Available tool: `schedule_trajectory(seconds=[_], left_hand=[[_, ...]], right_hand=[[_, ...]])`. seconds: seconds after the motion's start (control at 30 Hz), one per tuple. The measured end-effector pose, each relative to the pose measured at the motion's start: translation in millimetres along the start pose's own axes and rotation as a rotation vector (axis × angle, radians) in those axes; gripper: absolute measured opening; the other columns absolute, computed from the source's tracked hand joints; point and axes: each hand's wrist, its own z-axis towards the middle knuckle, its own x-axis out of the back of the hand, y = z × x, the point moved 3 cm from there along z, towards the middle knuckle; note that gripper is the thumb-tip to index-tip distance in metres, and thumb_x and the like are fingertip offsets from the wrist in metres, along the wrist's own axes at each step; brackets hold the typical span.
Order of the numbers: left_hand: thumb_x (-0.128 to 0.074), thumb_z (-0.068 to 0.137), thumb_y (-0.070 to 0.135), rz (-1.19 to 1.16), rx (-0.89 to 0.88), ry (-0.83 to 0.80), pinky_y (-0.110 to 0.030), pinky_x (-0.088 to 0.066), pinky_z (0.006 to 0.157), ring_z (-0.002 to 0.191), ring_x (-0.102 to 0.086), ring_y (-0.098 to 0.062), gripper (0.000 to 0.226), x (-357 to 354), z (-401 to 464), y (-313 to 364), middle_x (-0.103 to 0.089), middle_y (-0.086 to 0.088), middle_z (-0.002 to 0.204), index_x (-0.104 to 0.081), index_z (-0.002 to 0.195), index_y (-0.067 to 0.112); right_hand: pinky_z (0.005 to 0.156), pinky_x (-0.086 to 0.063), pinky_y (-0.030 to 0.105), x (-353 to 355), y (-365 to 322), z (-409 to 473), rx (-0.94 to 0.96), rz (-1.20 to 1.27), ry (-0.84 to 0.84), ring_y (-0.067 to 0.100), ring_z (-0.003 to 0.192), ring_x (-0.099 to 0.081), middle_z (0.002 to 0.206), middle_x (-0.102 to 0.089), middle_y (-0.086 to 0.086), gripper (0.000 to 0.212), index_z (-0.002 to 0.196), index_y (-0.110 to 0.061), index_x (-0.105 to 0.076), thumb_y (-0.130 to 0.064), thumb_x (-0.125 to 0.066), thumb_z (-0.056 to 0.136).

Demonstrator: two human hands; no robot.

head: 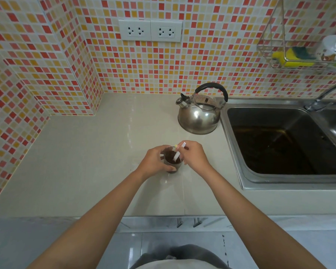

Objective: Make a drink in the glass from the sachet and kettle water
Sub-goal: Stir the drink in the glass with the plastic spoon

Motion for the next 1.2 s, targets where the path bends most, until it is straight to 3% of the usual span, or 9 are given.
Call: schedule_trajectory(seconds=[0.13,0.27,0.4,0.53,0.63,0.8,0.93,1.07,1.2], left_hand=[[-0.093,0.051,0.019,0.015,0.002,0.011,-0.012,-0.046,0.089,0.102,-0.062,-0.001,0.075,-0.2,0.2,0.4,-0.065,0.016,0.107,-0.063,0.119,0.026],[-0.093,0.051,0.016,0.011,-0.008,0.004,-0.009,-0.045,0.086,0.099,-0.062,0.006,0.072,0.0,0.2,0.9,-0.065,0.021,0.103,-0.064,0.116,0.026],[-0.093,0.051,0.018,0.012,-0.004,0.01,-0.014,-0.047,0.09,0.102,-0.063,-0.001,0.074,-0.1,0.3,0.3,-0.066,0.014,0.108,-0.064,0.118,0.026],[-0.092,0.05,0.02,0.024,-0.008,0.004,-0.009,-0.045,0.085,0.101,-0.061,0.008,0.069,0.2,-0.5,2.5,-0.066,0.023,0.103,-0.063,0.111,0.035],[-0.093,0.05,0.019,0.004,0.006,0.011,-0.009,-0.045,0.086,0.103,-0.062,0.0,0.073,0.0,-0.6,1.2,-0.066,0.015,0.108,-0.064,0.117,0.027],[-0.092,0.051,0.016,-0.007,-0.002,0.01,-0.015,-0.048,0.09,0.104,-0.063,0.0,0.072,0.7,-1.0,0.9,-0.068,0.013,0.109,-0.064,0.117,0.024],[-0.092,0.051,0.017,-0.015,0.004,0.018,-0.019,-0.048,0.094,0.106,-0.063,-0.006,0.072,-0.2,-1.3,0.7,-0.068,0.01,0.112,-0.064,0.117,0.024],[-0.092,0.051,0.015,-0.024,0.001,0.009,-0.015,-0.047,0.089,0.103,-0.063,0.003,0.069,0.3,-1.5,1.5,-0.067,0.018,0.106,-0.065,0.112,0.03],[-0.093,0.05,0.016,-0.021,0.018,0.017,-0.016,-0.047,0.091,0.105,-0.063,-0.005,0.076,-0.2,-1.2,0.3,-0.067,0.01,0.112,-0.063,0.119,0.023]], right_hand=[[0.065,-0.048,0.034,1.3,1.4,-1.2,-0.007,-0.122,0.08,0.024,0.068,-0.06,0.07,-0.065,0.005,0.022,0.079,-0.016,-0.068,-0.027,-0.055,0.092],[0.067,-0.052,0.04,-0.5,-1.2,0.3,-0.036,0.024,-0.015,0.02,0.055,-0.053,0.061,-0.06,0.002,0.019,0.076,-0.015,-0.068,-0.022,-0.058,0.091],[0.067,-0.049,0.036,4.3,1.3,1.1,-0.035,-0.046,0.061,0.023,0.064,-0.057,0.069,-0.063,0.003,0.02,0.078,-0.016,-0.07,-0.023,-0.056,0.091],[0.06,-0.048,0.032,-0.1,-1.6,-1.0,-0.055,0.043,-0.024,0.016,0.052,-0.053,0.06,-0.061,0.002,0.02,0.077,-0.015,-0.07,-0.023,-0.058,0.09],[0.066,-0.048,0.033,3.0,-0.2,-0.5,-0.038,-0.09,0.067,0.022,0.068,-0.06,0.074,-0.068,0.005,0.021,0.086,-0.014,-0.071,-0.026,-0.055,0.092],[0.052,-0.045,0.027,0.4,-2.4,-0.3,-0.077,0.07,-0.014,0.012,0.045,-0.052,0.059,-0.061,0.003,0.021,0.073,-0.016,-0.068,-0.021,-0.058,0.091],[0.068,-0.05,0.035,4.4,2.7,1.2,-0.057,-0.027,0.081,0.024,0.068,-0.062,0.072,-0.068,0.008,0.022,0.077,-0.014,-0.07,-0.024,-0.055,0.092],[0.061,-0.047,0.033,-0.4,0.6,1.3,-0.061,0.067,-0.024,0.016,0.053,-0.052,0.059,-0.059,-0.001,0.021,0.074,-0.015,-0.07,-0.02,-0.059,0.09],[0.067,-0.049,0.035,3.6,2.5,1.8,-0.035,-0.026,0.057,0.022,0.064,-0.058,0.072,-0.068,0.008,0.021,0.079,-0.014,-0.07,-0.022,-0.055,0.092]])
